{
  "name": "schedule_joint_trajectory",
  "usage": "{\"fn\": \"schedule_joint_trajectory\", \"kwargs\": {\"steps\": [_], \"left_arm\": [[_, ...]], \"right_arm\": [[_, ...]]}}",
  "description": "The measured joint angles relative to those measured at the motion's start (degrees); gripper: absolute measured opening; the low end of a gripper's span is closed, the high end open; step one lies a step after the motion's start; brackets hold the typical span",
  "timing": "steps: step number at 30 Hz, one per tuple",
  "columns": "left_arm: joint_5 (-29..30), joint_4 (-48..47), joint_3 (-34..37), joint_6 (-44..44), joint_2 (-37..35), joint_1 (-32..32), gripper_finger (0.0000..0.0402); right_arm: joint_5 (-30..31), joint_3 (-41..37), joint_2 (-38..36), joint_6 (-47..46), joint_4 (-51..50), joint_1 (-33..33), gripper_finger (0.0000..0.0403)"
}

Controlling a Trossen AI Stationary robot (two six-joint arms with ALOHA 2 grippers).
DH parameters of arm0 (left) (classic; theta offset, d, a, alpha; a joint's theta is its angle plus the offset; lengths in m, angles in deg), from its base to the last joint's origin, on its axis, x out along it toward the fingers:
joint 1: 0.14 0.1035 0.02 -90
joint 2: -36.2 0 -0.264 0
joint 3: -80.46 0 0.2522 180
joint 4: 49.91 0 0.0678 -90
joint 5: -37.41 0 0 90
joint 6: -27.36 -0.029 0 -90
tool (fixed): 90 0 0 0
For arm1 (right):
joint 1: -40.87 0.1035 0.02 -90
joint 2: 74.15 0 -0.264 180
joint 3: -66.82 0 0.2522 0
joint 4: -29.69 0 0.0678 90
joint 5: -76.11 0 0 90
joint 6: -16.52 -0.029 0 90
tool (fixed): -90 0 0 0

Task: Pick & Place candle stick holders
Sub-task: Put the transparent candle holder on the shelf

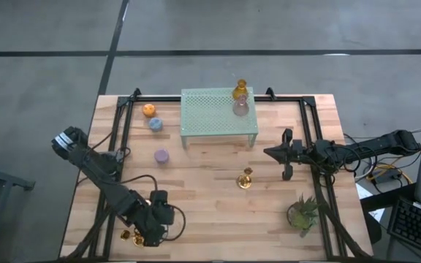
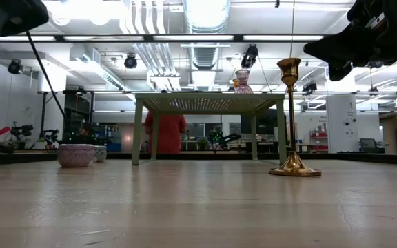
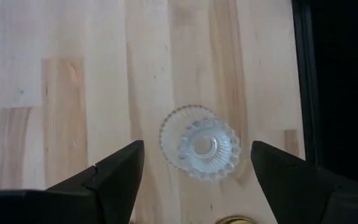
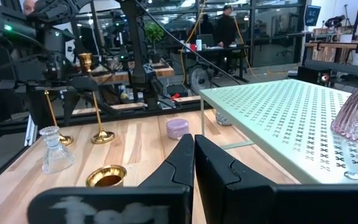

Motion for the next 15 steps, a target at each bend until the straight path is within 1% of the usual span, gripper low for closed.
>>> {"fn": "schedule_joint_trajectory", "kwargs": {"steps": [15], "left_arm": [[0.1, -1.3, 0.2, 2.2, 0.0, -0.4, 0.0298]], "right_arm": [[0.0, 0.0, 0.0, 0.1, 0.0, 0.0, 0.0008]]}}
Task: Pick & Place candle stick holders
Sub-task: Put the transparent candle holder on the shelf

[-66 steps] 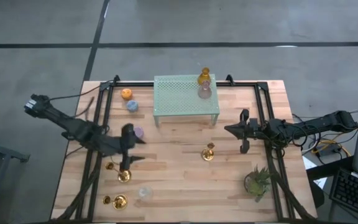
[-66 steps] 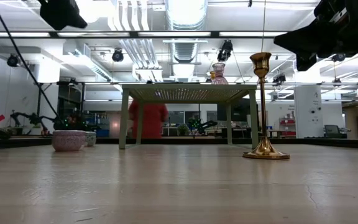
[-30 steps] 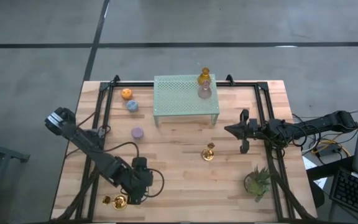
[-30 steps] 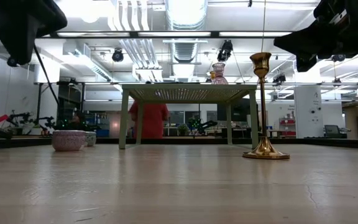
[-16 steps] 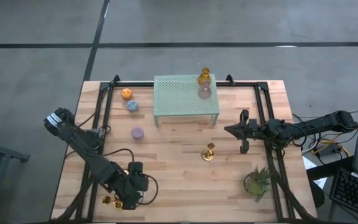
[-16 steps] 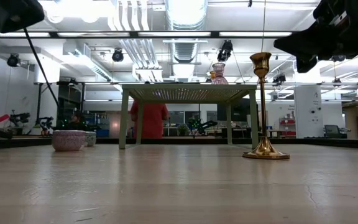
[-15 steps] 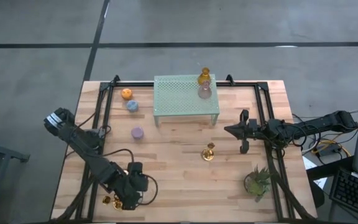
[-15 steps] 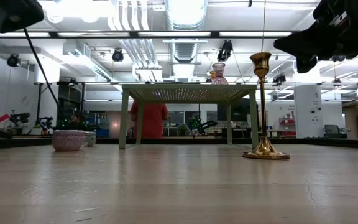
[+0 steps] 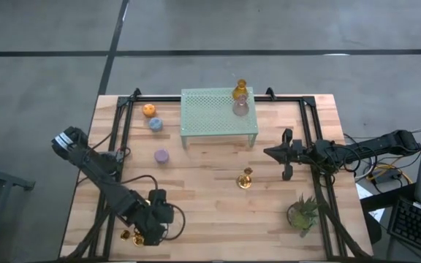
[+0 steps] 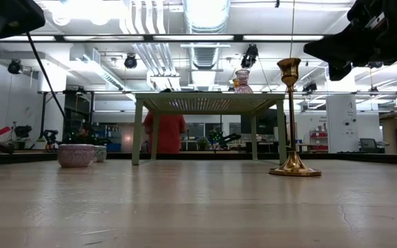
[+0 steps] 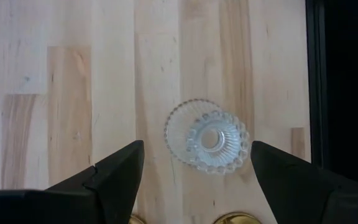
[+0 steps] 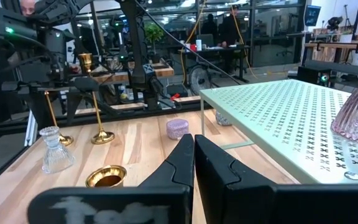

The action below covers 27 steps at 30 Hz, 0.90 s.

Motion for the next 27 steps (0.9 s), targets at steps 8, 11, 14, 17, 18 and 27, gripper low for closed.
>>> {"fn": "schedule_joint_trajectory", "kwargs": {"steps": [8, 11, 14, 17, 18, 27], "left_arm": [[-0.1, 0.0, 0.0, 0.1, 0.0, 0.0, 0.0298], [-0.5, -0.1, 0.0, 0.2, 0.0, -0.1, 0.0298], [-0.5, -0.6, 0.0, 0.6, 0.0, -0.4, 0.0298], [-0.6, -1.1, 0.4, 1.6, 0.0, -0.5, 0.0298], [-0.7, -1.0, 0.7, 1.6, 0.0, -0.5, 0.0298], [-2.2, 0.8, 5.0, 4.3, 0.1, -0.9, 0.0298]], "right_arm": [[0.0, 0.0, 0.0, 0.0, 0.0, 0.0, 0.0008], [0.0, 0.0, 0.0, 0.0, 0.0, 0.0, 0.0008], [0.0, 0.0, 0.0, 0.0, 0.0, 0.0, 0.0008], [0.0, 0.0, 0.0, 0.0, 0.0, 0.0, 0.0008], [0.0, 0.0, 0.0, 0.0, 0.0, 0.0, 0.0008], [0.0, 0.0, 0.0, 0.0, 0.0, 0.0, 0.0008]]}}
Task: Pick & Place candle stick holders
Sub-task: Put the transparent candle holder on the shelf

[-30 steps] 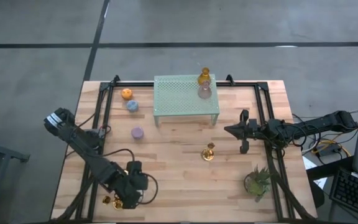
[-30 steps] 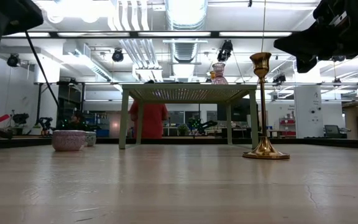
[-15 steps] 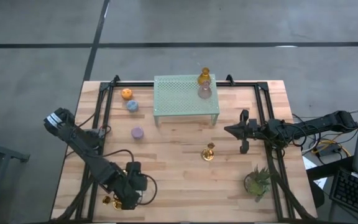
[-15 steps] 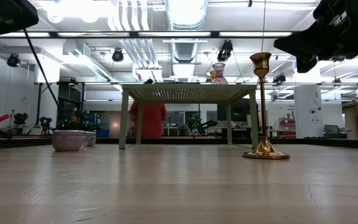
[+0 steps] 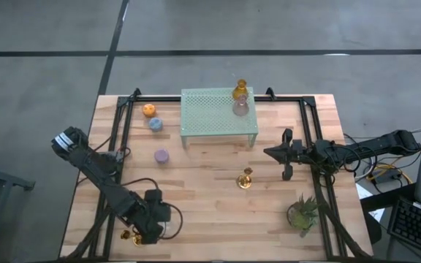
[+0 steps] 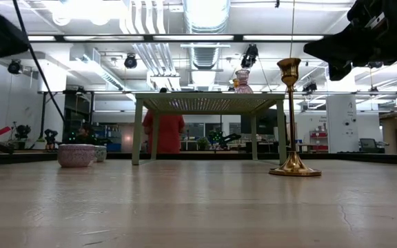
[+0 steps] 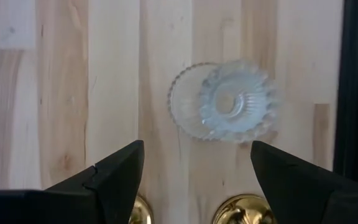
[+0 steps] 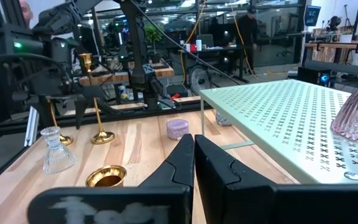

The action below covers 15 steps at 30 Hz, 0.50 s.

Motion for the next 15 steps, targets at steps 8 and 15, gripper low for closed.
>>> {"fn": "schedule_joint_trajectory", "kwargs": {"steps": [8, 15], "left_arm": [[0.3, 5.2, 2.1, -0.4, 0.0, 0.0, 0.0298], [2.8, 8.0, 3.4, -1.4, 0.0, 0.0, 0.0298]], "right_arm": [[0.0, 0.0, 0.0, 0.0, 0.0, 0.0, 0.0008], [0.0, 0.0, 0.0, 0.1, 0.0, 0.0, 0.0008]]}}
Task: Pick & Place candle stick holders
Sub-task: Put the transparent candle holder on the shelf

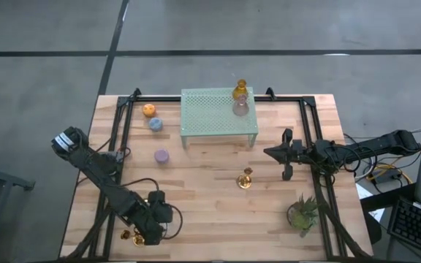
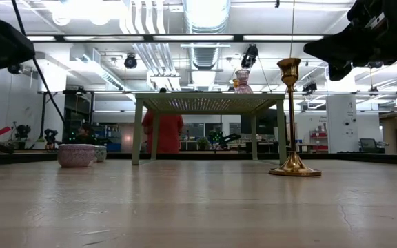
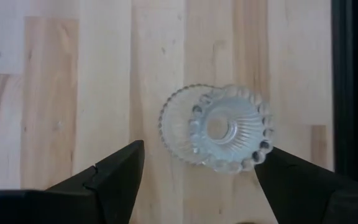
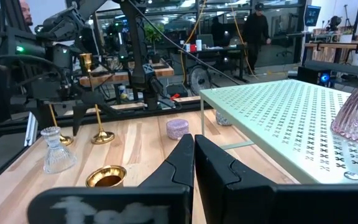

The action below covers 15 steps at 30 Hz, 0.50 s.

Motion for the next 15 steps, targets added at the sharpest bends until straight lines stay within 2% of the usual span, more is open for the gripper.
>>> {"fn": "schedule_joint_trajectory", "kwargs": {"steps": [10, 15], "left_arm": [[3.3, 1.9, 0.6, -0.3, 0.0, 0.0, 0.0297], [9.3, 2.0, 1.1, -0.3, 0.0, 0.0, 0.0297]], "right_arm": [[0.0, 0.0, 0.0, 0.0, 0.0, 0.0, 0.0008], [0.0, 0.0, 0.0, 0.0, 0.0, 0.0, 0.0008]]}}
